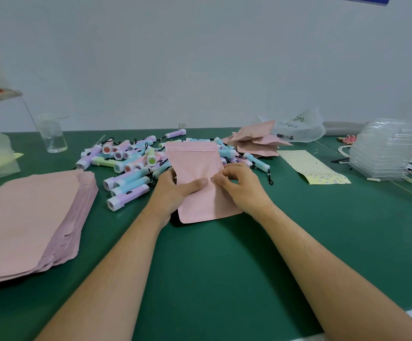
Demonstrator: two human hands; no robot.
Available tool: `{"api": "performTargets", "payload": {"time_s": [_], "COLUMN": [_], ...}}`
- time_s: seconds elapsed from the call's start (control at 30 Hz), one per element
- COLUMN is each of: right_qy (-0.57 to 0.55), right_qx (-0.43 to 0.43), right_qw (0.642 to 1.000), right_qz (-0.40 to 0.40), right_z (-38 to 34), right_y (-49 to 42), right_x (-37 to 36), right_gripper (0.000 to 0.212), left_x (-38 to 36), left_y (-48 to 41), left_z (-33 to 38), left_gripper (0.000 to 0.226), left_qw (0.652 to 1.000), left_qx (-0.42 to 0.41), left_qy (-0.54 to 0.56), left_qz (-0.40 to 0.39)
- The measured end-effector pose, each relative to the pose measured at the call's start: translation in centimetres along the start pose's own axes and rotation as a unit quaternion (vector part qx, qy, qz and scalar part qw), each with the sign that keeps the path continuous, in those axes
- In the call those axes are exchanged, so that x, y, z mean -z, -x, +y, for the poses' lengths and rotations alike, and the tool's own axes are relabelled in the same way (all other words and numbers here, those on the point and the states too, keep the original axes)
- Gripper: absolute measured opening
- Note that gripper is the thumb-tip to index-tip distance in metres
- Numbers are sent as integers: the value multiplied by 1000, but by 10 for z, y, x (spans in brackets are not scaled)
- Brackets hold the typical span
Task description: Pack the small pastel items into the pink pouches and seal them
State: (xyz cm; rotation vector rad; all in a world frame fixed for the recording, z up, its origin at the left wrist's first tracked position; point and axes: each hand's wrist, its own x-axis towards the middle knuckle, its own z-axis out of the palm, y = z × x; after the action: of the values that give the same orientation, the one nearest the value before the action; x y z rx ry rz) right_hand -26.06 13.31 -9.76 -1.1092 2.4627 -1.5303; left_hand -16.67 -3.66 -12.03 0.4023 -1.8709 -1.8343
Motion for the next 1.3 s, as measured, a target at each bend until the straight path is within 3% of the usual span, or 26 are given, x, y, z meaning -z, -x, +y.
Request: {"api": "performTargets", "payload": {"time_s": [0.13,0.27,0.5,0.63,0.8,0.9,1.07,1.23,1.3], "right_qy": [-23,-48,-51,-44,-160,-152,-184,-210,-194], "right_qx": [26,33,41,24,-36,-47,-89,-114,-104], "right_qw": [999,998,998,997,980,979,979,950,948], "right_qz": [10,3,16,54,115,128,28,-200,-231], "right_z": [2,1,0,-5,-9,-5,0,11,15], "right_y": [-2,-1,0,-2,-2,0,-1,4,6], "right_x": [-2,-9,-11,-11,-4,-3,3,22,25], "right_gripper": [14,11,14,3,72,86,56,43,35], "left_x": [-2,-5,-5,-4,-3,-4,0,3,4], "left_y": [5,10,14,15,15,14,13,10,10], "left_z": [4,5,6,7,6,7,8,7,6], "left_gripper": [59,48,33,34,44,44,37,38,42], "left_qw": [998,993,991,994,996,997,993,984,982], "left_qx": [-25,-50,-61,-51,-38,-30,-6,15,8], "left_qy": [-37,-71,-62,-41,-15,0,113,173,190], "left_qz": [-32,-81,-98,-90,-82,-71,-16,28,22]}}
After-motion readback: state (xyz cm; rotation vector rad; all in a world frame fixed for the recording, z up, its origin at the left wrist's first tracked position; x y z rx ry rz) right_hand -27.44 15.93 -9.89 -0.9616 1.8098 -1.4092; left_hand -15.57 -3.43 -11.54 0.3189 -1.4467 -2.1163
